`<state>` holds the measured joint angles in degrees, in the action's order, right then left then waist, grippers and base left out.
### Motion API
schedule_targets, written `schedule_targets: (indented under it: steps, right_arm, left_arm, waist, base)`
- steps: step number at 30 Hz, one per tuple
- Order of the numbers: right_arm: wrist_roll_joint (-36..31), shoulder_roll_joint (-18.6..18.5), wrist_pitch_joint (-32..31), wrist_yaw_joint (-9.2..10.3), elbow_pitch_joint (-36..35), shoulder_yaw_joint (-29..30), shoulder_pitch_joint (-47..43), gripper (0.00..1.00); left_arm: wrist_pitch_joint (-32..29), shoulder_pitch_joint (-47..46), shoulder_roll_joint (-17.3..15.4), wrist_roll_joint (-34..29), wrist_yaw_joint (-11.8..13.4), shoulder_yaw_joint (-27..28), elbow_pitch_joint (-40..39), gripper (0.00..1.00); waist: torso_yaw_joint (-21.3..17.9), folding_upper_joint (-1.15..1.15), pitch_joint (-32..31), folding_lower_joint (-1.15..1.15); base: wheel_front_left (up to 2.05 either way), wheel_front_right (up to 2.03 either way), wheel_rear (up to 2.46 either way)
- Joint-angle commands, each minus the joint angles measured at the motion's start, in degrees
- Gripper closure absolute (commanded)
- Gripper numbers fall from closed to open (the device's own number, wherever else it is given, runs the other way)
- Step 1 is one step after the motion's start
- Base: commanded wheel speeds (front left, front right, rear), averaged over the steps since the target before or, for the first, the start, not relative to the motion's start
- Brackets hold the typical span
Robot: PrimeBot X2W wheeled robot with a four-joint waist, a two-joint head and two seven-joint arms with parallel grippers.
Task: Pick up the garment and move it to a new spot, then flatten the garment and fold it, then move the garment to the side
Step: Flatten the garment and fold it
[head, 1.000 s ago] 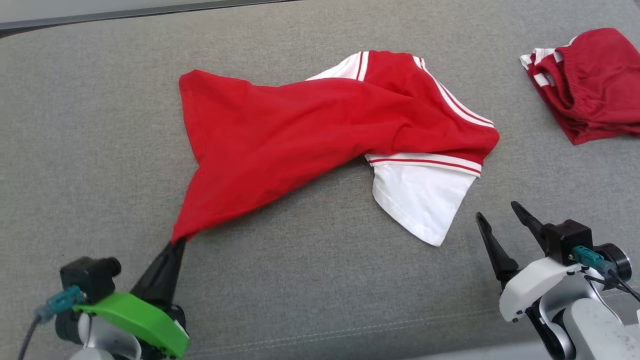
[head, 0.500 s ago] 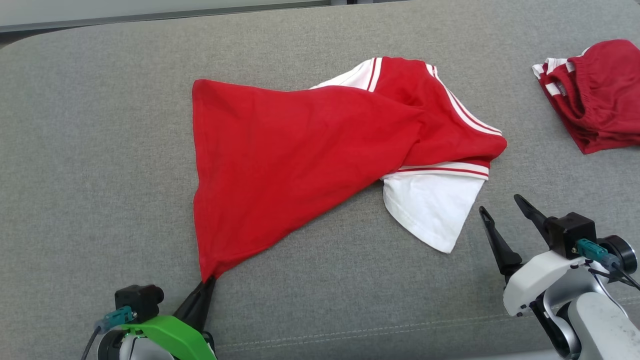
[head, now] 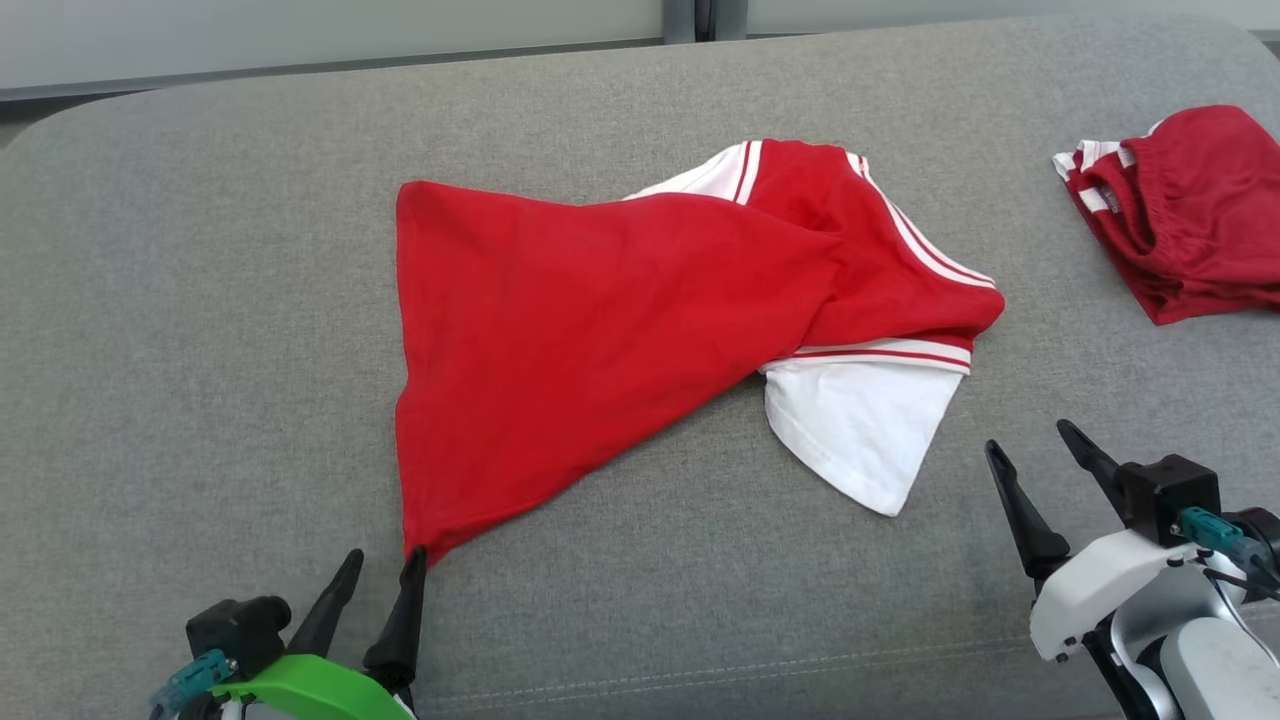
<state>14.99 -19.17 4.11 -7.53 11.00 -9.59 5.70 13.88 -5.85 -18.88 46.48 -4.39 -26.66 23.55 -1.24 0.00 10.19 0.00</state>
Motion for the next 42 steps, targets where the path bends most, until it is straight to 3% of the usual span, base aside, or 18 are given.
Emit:
schedule_targets:
  steps: [1, 11, 21, 29, 42]
  right_arm:
    - [-0.39, 0.03, -0.01, 0.09, -0.28, 0.54, -1.02, 0.00]
    - [-0.23, 3.32, -0.48, 0.09, 0.69, 2.98, -2.71, 0.00]
    - [0.52, 10.36, 0.18, 0.09, 11.71, 4.57, 1.77, 0.00]
    - [-0.58, 9.87, 2.81, 0.09, 15.82, 4.59, 4.60, 0.00]
    - [-2.39, 10.14, 3.10, 0.09, 13.58, 6.48, 4.02, 0.00]
  left_arm:
    - [0.43, 0.97, -0.45, -0.51, 0.56, 0.56, -1.64, 0.00]
    - [1.10, 3.55, 0.10, -4.63, 5.27, 1.52, -12.10, 0.00]
    - [-0.34, 3.24, -0.46, -6.54, 7.56, 0.21, -17.80, 0.00]
    - [0.00, 4.30, -0.42, -6.72, 9.01, 0.87, -19.97, 0.00]
    - [0.85, 6.65, -0.55, -6.29, 11.36, 5.07, -20.60, 0.00]
  waist:
    - [0.38, 0.00, -0.69, 0.00]
    - [1.59, 0.00, -2.85, 0.00]
    - [5.18, 0.00, -1.48, 0.00]
    - [6.85, 0.00, -1.32, 0.00]
    - [4.80, 0.00, -2.79, 0.00]
  base:
    - [0.00, 0.00, 0.00]
    - [0.00, 0.00, 0.00]
    - [0.00, 0.00, 0.00]
    - [0.00, 0.00, 0.00]
    - [0.00, 0.00, 0.00]
